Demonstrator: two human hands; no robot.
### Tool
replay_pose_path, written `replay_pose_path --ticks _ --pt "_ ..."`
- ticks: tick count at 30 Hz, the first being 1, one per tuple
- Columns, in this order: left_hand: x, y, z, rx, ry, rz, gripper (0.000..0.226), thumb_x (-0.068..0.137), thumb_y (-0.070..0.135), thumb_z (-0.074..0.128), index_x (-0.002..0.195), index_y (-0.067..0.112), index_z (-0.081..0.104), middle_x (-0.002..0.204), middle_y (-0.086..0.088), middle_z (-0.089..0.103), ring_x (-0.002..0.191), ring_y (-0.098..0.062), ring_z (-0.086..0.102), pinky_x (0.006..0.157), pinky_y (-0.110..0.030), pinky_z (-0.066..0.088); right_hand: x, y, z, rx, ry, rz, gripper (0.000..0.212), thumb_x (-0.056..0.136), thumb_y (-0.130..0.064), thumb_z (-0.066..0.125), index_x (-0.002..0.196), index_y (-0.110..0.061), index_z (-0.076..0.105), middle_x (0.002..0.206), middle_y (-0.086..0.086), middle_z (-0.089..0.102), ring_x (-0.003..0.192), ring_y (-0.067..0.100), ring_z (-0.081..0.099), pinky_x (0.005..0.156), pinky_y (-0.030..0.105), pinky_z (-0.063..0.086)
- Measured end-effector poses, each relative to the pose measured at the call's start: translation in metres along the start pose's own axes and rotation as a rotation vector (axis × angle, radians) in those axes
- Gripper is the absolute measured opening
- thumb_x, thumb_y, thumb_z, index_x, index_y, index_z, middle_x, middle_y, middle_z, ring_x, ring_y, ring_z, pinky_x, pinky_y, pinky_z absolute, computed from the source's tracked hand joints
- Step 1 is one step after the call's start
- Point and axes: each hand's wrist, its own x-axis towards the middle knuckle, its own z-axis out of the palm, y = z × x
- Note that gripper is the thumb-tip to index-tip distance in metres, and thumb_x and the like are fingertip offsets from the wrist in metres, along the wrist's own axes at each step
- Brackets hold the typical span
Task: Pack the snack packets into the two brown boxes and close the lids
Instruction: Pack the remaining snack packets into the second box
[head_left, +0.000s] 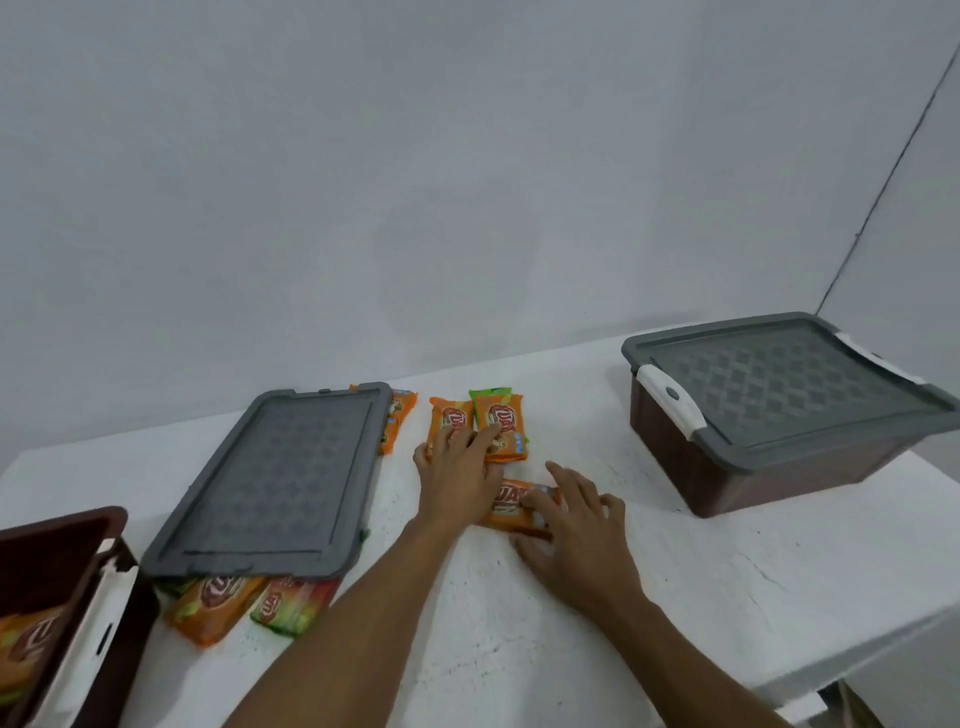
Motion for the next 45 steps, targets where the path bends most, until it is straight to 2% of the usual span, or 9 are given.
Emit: replay_pose_path --ticks 3,7,13,19,24,30,35,39,45 --pt "-0.013 0.005 -0.007 0.088 0.031 0.025 0.044 0.088 0.045 0.041 0.131 0.036 0.049 0.133 0.01 0.051 0.131 -0.021 0.032 0.102 -0.05 0.02 -0.003 0.001 0.0 0.014 0.094 0.03 0.048 0.076 -0.066 0.048 0.109 -0.032 0.055 0.133 -0.005 0.055 0.126 0.017 0.045 0.1 0.046 0.033" --pt "0.002 0.006 -0.032 0.122 0.033 0.08 0.029 0.091 0.034 0.042 0.109 0.028 0.063 0.119 0.002 0.048 0.121 -0.023 0.04 0.099 -0.049 0.023 -0.001 0.001 -0.007 0.141 0.023 0.102 0.056 0.07 -0.067 0.048 0.113 -0.032 0.041 0.113 -0.012 0.05 0.106 0.01 0.043 0.099 0.036 0.032" --pt "0.04 0.003 -0.049 0.39 -0.37 0.437 0.076 0.089 0.015 0.061 0.151 0.037 0.023 0.163 0.005 0.007 0.149 -0.031 -0.001 0.114 -0.06 0.011 0.002 0.007 -0.004 0.166 -0.031 0.136 0.083 0.064 -0.073 0.045 0.133 -0.029 0.039 0.125 -0.01 0.045 0.115 0.01 0.041 0.104 0.033 0.031" --pt "0.053 0.008 -0.051 0.395 -0.265 0.606 0.07 0.078 0.036 0.072 0.138 0.022 0.038 0.138 -0.002 0.046 0.13 -0.024 0.041 0.112 -0.048 0.025 0.003 0.008 -0.003 0.18 0.006 0.113 0.073 0.068 -0.071 0.049 0.127 -0.028 0.044 0.121 -0.009 0.051 0.107 0.008 0.046 0.099 0.031 0.035" --pt "0.045 0.003 -0.057 0.348 -0.223 0.463 0.084 0.073 0.055 0.07 0.14 0.018 0.035 0.134 -0.005 0.051 0.11 -0.028 0.056 0.092 -0.042 0.047 0.003 0.004 -0.007 0.262 -0.05 0.165 0.076 0.074 -0.067 0.061 0.135 -0.027 0.037 0.13 -0.009 0.053 0.111 0.009 0.053 0.103 0.029 0.04" --pt "0.024 -0.02 -0.094 0.296 -0.243 0.364 0.075 0.078 0.066 0.061 0.134 0.02 0.042 0.122 -0.003 0.061 0.098 -0.019 0.057 0.081 -0.034 0.047 -0.003 -0.003 -0.017 0.207 -0.027 0.14 0.077 0.074 -0.064 0.062 0.137 -0.025 0.038 0.129 -0.007 0.056 0.109 0.011 0.057 0.099 0.033 0.042" --pt "-0.01 -0.049 -0.147 0.173 -0.234 0.347 0.074 0.076 0.072 0.06 0.131 0.026 0.042 0.11 0.003 0.058 0.096 -0.018 0.054 0.083 -0.036 0.047 0.0 -0.024 -0.038 0.214 -0.065 0.186 0.07 0.067 -0.055 0.075 0.126 -0.034 0.043 0.114 -0.005 0.067 0.1 0.017 0.065 0.08 0.03 0.048" --pt "-0.046 -0.103 -0.191 0.183 -0.204 0.349 0.089 0.073 0.076 0.059 0.144 0.028 0.035 0.138 0.004 0.051 0.12 -0.02 0.052 0.097 -0.039 0.045 0.004 -0.085 -0.044 0.236 -0.056 0.056 0.075 0.063 -0.057 0.078 0.127 -0.032 0.049 0.113 -0.007 0.068 0.095 0.016 0.066 0.076 0.028 0.053" --pt "-0.111 -0.194 -0.265 0.157 -0.119 0.339 0.076 0.067 0.074 0.065 0.122 0.023 0.055 0.104 0.009 0.05 0.093 -0.011 0.052 0.079 -0.038 0.049 0.015 -0.193 -0.06 0.319 0.001 -0.203 0.065 0.06 -0.056 0.07 0.115 -0.025 0.057 0.1 -0.007 0.063 0.085 0.011 0.06 0.069 0.031 0.053"
